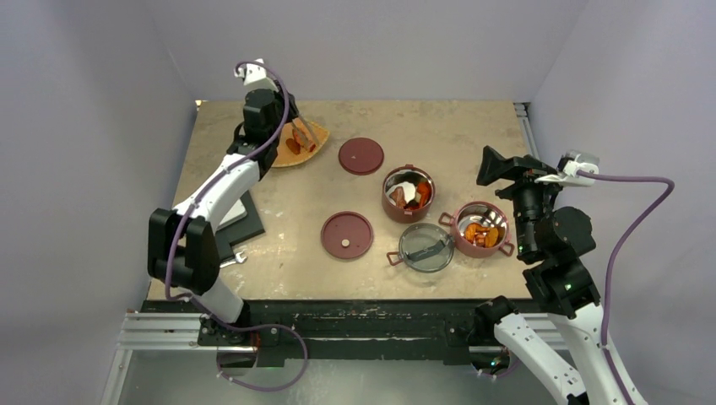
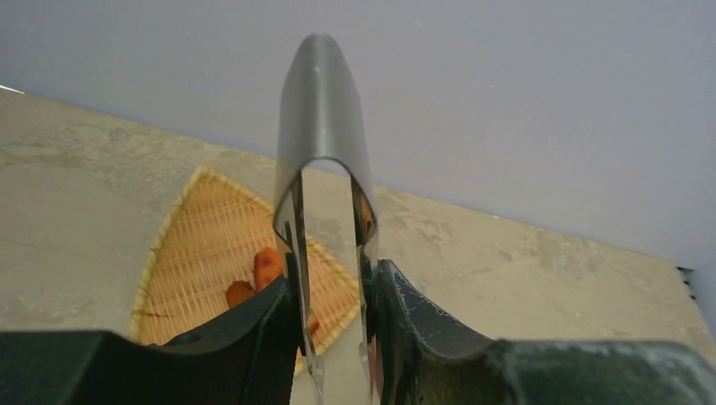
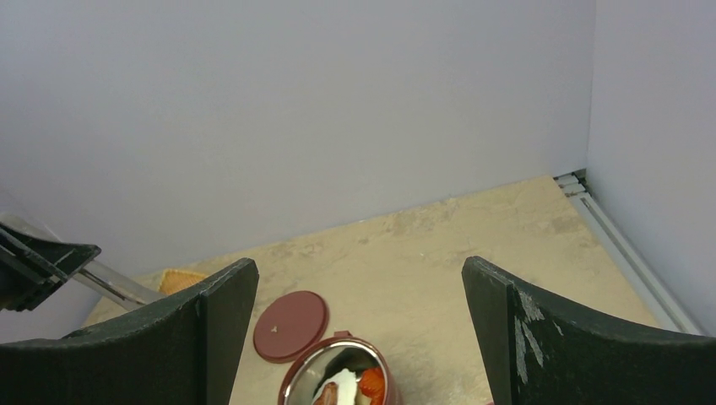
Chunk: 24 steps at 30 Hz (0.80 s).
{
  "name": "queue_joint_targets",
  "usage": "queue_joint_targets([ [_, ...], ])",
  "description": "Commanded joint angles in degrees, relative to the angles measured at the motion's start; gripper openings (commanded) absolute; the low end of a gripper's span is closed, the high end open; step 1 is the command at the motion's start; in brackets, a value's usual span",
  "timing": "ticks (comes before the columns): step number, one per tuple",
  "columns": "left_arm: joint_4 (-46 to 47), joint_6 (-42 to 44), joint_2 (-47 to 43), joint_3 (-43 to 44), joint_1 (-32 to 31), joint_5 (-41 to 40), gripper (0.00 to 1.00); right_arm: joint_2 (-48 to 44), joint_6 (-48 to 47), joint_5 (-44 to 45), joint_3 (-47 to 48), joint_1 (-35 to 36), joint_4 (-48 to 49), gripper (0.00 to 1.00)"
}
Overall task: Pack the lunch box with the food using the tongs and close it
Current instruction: Pick up the fake food from the plate.
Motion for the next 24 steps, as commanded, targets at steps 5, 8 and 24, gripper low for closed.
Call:
queue_joint_targets([
  [5,4.1,6.5,8.9,7.9,3.3,-1.5,0.35,-0.3,-0.2,-0.3,0.9,-0.2,0.5,0.95],
  [8,4.8,7.6,11.8,9.7,3.8,-2.4,0.35,-0.1,-0.2,-0.2,1.0,-0.2,0.4,0.95],
  [24,5.1,8.3,21.1,17.2,6.1,0.1,0.38,0.9,0.5,-0.1,0.6,-0.2,0.3,0.95],
])
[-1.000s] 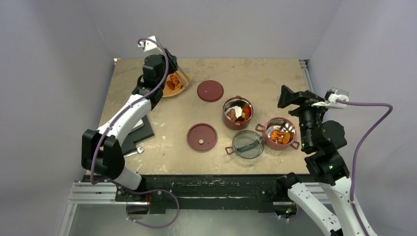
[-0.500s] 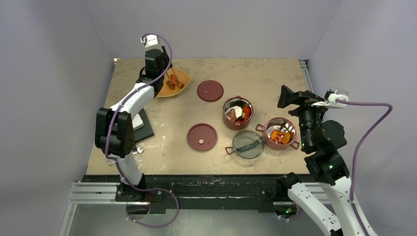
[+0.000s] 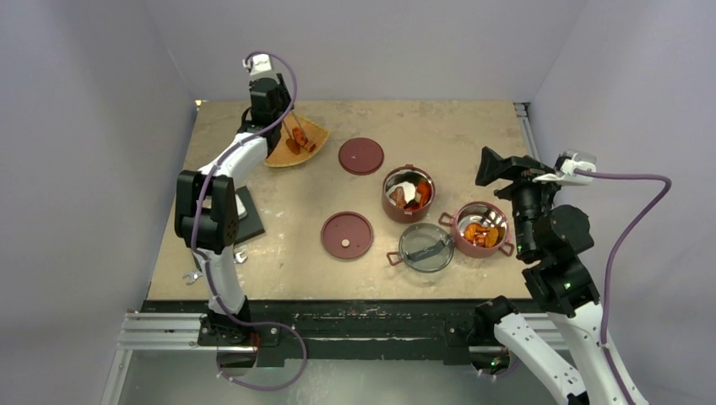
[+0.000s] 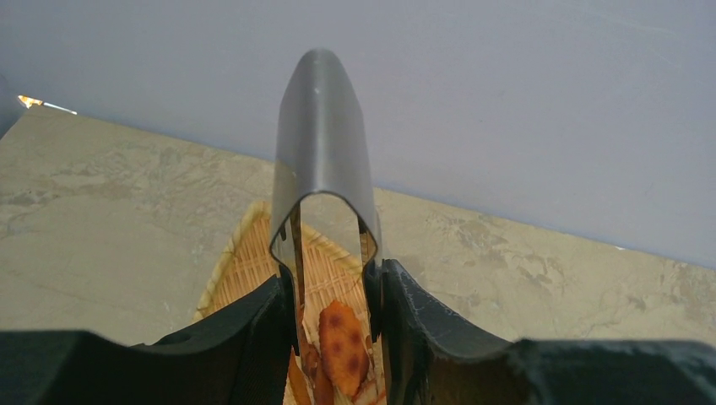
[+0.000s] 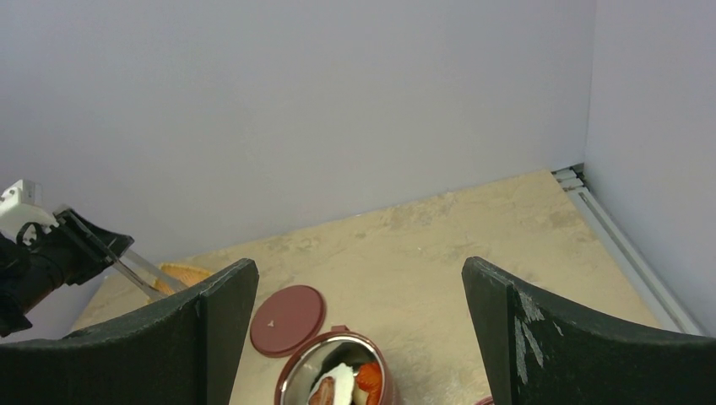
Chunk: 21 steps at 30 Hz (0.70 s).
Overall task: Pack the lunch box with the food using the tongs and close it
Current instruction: Pick up the fake food from the plate.
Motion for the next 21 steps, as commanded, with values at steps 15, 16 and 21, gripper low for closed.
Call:
queue_joint_targets([
  [15,2.2,0.4,5.4,6.4,2.1,3.9,0.38,0.9,0.9,-0.7,0.3,-0.2,1.1,0.95],
  [16,2.2,0.4,5.6,6.6,2.1,4.0,0.38,1.0,0.9,-0.7,0.3,-0.2,1.1,0.95],
  [21,1.7,0.1,7.1,8.2,2.2,5.2,0.38,1.1,0.9,-0.6,0.3,-0.2,1.1,0.95],
])
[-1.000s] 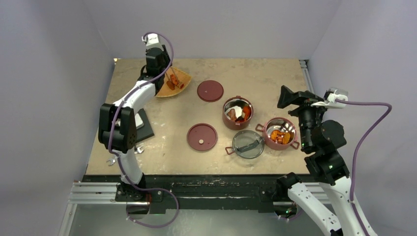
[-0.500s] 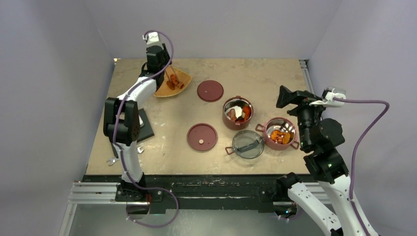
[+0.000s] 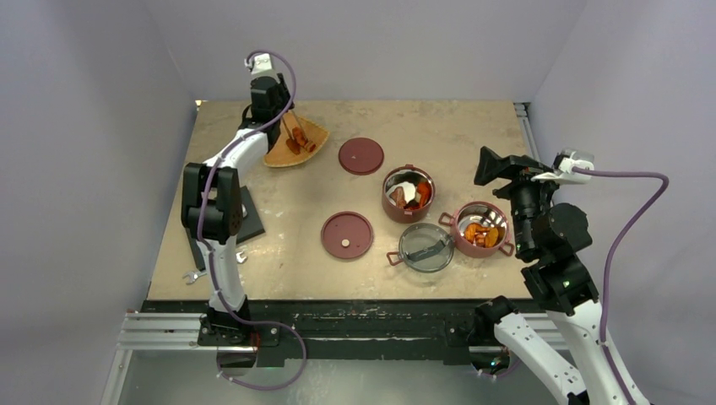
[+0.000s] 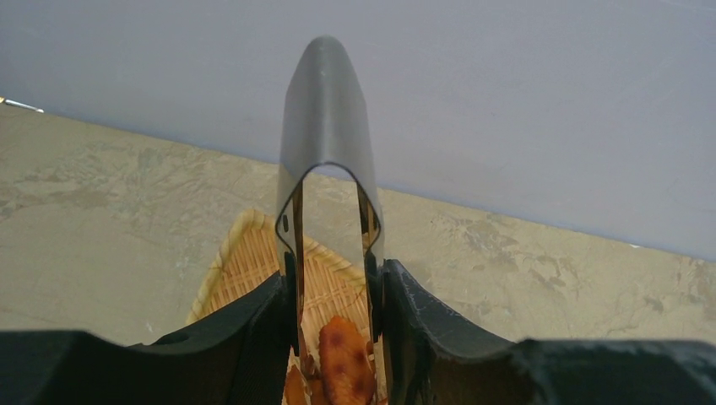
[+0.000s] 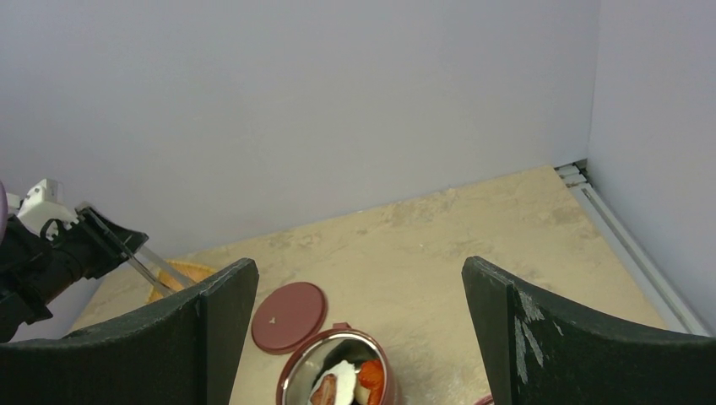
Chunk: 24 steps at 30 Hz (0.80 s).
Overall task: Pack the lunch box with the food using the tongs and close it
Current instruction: Pick up the fake food from the plate.
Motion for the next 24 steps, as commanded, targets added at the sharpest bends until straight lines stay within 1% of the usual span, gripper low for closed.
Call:
queue_joint_targets([
  [1,1.5,-0.1,1.4,3.8,0.5,2.3,0.38,0.4,0.5,-0.6,0.3,-0.2,1.1,0.95],
  [10,2.0,-1.4,2.6,4.6,0.5,4.5,0.38,0.5,0.7,-0.7,0.3,-0.2,1.1,0.95],
  [13,2.3,-1.3,2.5,4.6,0.5,4.4,0.35,0.5,0.7,-0.6,0.3,-0.2,1.1,0.95],
  [24,1.7,-1.8,2.5,6.6,0.6,3.9,0.35,0.2,1.1,-0.8,0.2,-0.3,0.9,0.95],
])
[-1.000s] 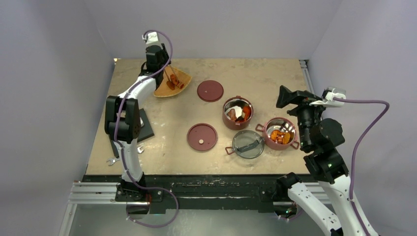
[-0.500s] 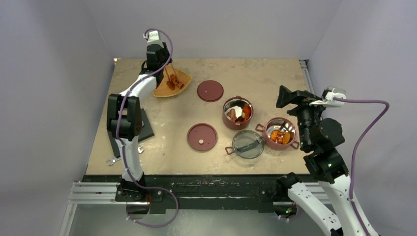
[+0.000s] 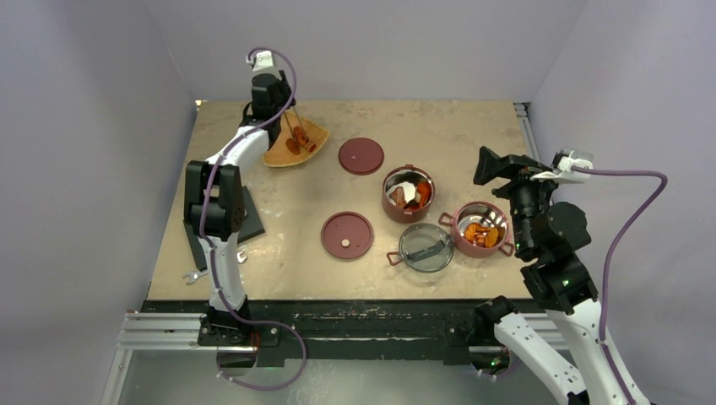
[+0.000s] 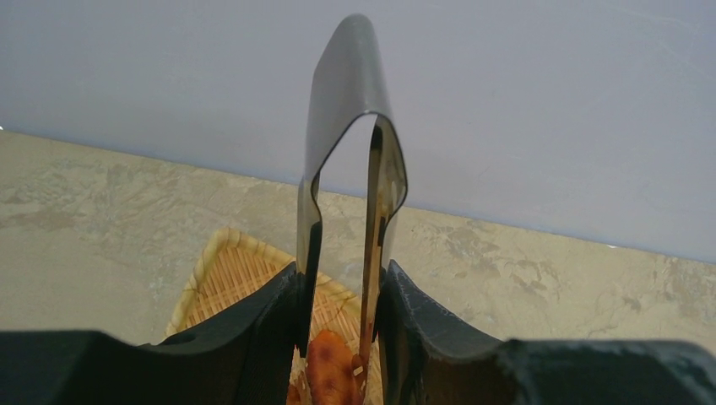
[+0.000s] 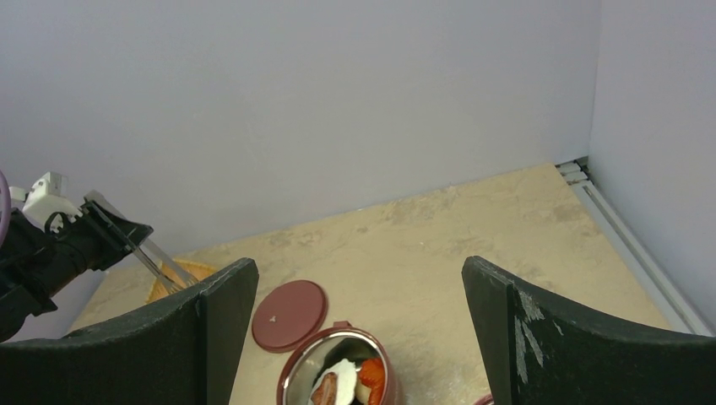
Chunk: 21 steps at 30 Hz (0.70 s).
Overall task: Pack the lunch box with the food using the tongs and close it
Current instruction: Pick up the fake food from the plate.
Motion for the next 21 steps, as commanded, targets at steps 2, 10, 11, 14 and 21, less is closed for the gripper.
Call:
queue_joint_targets([
  [2,1.5,-1.9,0.3,3.3,0.5,0.7,0.35,-0.2,0.7,-0.8,0.2,-0.2,0.8,0.95],
  [10,3.0,-5.0,1.4,1.8,0.6,0.4,0.35,-0.6,0.7,-0.6,0.2,-0.2,0.2,0.95],
  [11,3.2,-5.2,1.6,1.5,0.6,0.4,0.35,-0.7,0.7,-0.6,0.2,-0.2,0.2,0.95],
  [14,4.3,-5.9,1.7,0.6,0.6,0.2,0.35,-0.8,0.7,-0.5,0.2,-0.2,0.0,0.95],
  [21,4.5,-6.1,2.7,0.3,0.6,-0.6,0.35,-0.9,1.0,-0.8,0.1,-0.2,-0.2,0.95],
])
